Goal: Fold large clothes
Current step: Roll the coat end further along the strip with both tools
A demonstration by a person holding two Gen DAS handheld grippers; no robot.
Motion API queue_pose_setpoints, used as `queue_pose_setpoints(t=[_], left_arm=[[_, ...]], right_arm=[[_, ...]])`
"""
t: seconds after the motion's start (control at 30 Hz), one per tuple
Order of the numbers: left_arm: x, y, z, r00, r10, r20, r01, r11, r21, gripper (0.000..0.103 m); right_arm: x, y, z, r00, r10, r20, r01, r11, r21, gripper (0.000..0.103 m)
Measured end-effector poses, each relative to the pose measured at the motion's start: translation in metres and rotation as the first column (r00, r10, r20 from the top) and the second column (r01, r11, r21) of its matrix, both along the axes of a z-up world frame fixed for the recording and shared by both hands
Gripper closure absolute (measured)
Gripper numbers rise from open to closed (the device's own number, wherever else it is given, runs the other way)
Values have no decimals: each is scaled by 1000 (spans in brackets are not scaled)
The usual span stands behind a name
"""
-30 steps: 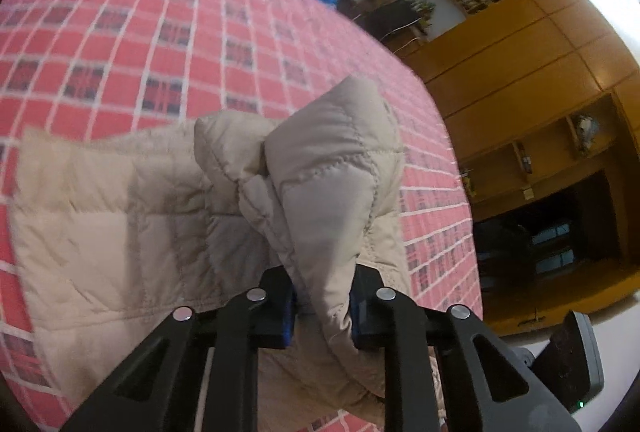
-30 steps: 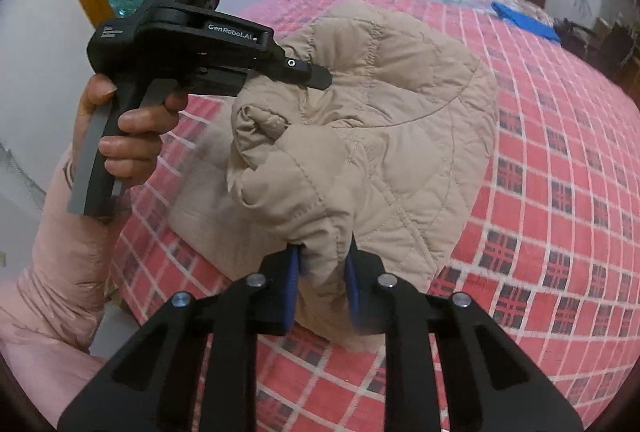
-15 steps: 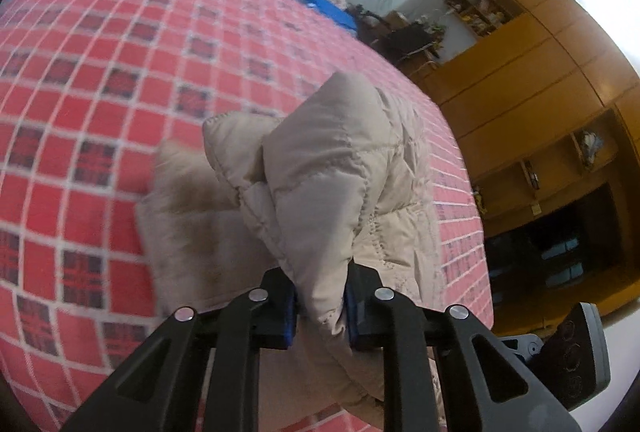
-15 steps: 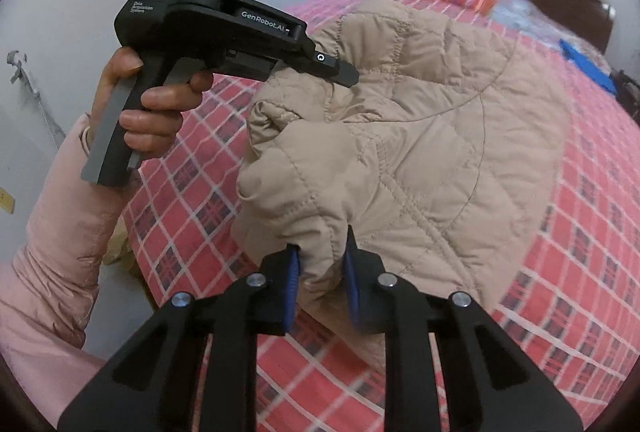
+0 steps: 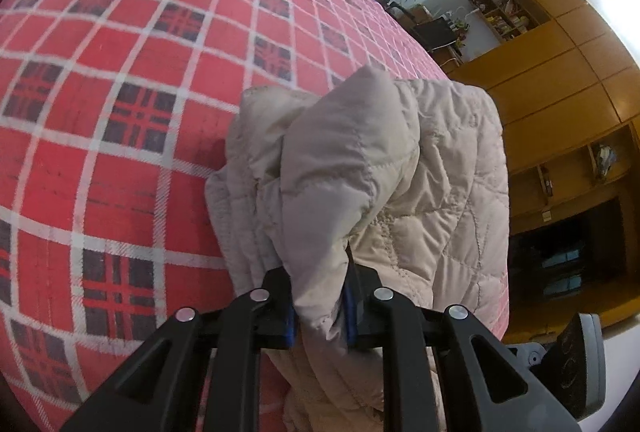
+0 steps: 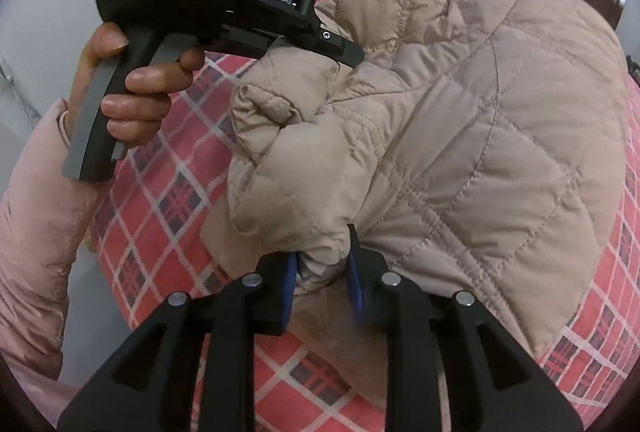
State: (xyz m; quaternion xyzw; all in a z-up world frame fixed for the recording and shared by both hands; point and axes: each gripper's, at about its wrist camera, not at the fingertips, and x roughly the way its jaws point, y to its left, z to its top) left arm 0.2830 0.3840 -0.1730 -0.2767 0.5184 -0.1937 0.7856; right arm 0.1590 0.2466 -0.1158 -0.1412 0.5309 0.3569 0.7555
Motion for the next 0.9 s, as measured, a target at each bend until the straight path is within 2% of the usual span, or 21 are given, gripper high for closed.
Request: queue_pose_setpoints(t=[0.1,0.23,0.27,0.37,0.53,0.57,0.6,0.63,0.77,0.83,0.9], left_arm=[[-3,0,1,1000,-2,17,2,1000,5,84],[-6,-3,8,1000,-6,23,5,1000,13,83],[-7,-4,9,1000,-8,24,8,1000,18,83],[-4,-5,11,1000,-17,21,16,999,28,82],[0,-7,16,999,-30,12,30,998,47,80],[1,-8,18,999,-33,7,32,998,54,79],[4,-9,19,999,-35,4,35,998,60,79],[6,-10,21,999,-38,1,38,997,68,79],[13,-17,29,998,-61,4,60,992,115,79],[16,-17,27,998,-64,-3,64,990,126,79],[18,-16,22,998,-62,-11,63,990,130,78]], right_arm=[[3,-3,2,1000,-6,-26,6,1000,16,77],[2,-16,26,999,9,-33,-6,997,79,64],[-2,-20,36,1000,9,-19,-7,995,95,58],[-12,-24,61,998,27,63,-34,993,112,49],[-19,-5,63,994,78,82,-86,991,106,51],[-18,2,58,993,77,87,-85,992,94,64],[-16,4,55,994,74,83,-81,993,85,72],[-15,9,48,995,74,65,-79,993,84,75],[-12,13,40,996,85,-4,-84,990,112,77],[-6,15,29,995,78,-70,-69,990,126,77],[-2,17,13,993,68,-95,-57,992,109,77]])
